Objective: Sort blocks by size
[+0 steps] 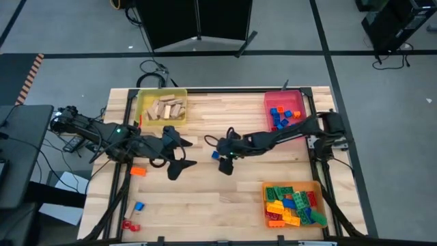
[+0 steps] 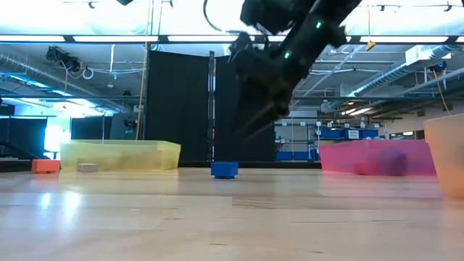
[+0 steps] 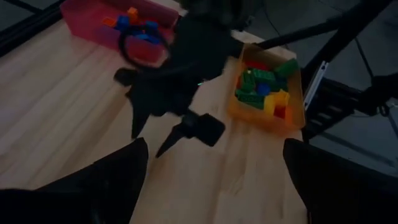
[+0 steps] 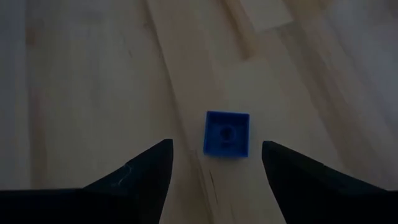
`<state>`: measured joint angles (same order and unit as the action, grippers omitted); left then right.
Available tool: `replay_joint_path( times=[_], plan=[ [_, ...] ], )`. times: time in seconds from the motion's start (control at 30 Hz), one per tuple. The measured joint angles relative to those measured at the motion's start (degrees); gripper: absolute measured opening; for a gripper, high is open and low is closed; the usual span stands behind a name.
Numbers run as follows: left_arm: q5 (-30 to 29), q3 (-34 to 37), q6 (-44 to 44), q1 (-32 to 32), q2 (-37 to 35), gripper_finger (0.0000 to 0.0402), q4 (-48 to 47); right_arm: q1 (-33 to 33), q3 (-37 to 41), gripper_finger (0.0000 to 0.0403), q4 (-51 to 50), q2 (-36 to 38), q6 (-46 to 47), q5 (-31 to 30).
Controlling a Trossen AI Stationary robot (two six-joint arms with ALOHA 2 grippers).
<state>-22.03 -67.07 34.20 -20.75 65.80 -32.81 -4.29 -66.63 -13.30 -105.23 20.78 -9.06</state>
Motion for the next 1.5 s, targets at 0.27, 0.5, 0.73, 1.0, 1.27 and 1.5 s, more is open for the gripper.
replay_joint_path(
  times=[0.27,0.5,0.73,1.0,1.27,1.5],
  plan=[
    [0.1,0.0,-1.9,0.0,0.0,0.0379,-0.7,2.4,0.0,0.0253,7.8,-6.8,-3.0,3.8],
    [0.4,0.0,-2.5,0.0,0.1,0.0379,1.2,3.6,-0.1,0.0240,10.5,-11.2,-3.0,5.1],
    [0.5,0.0,-2.5,0.0,0.1,0.0379,3.4,3.8,-0.2,0.0151,10.6,-11.9,-4.4,5.4],
    [0.5,0.0,-2.5,0.0,0.1,0.0379,3.4,4.8,0.2,0.0152,6.6,-8.4,-5.8,6.1],
    [0.4,0.0,-2.5,0.0,0.1,0.0379,3.3,7.8,0.1,0.0152,-10.3,8.1,-2.6,0.5],
    [-0.5,0.0,-2.5,0.0,0.1,0.0378,3.3,13.4,6.3,0.0152,-18.3,27.1,1.4,-5.2]
  ],
)
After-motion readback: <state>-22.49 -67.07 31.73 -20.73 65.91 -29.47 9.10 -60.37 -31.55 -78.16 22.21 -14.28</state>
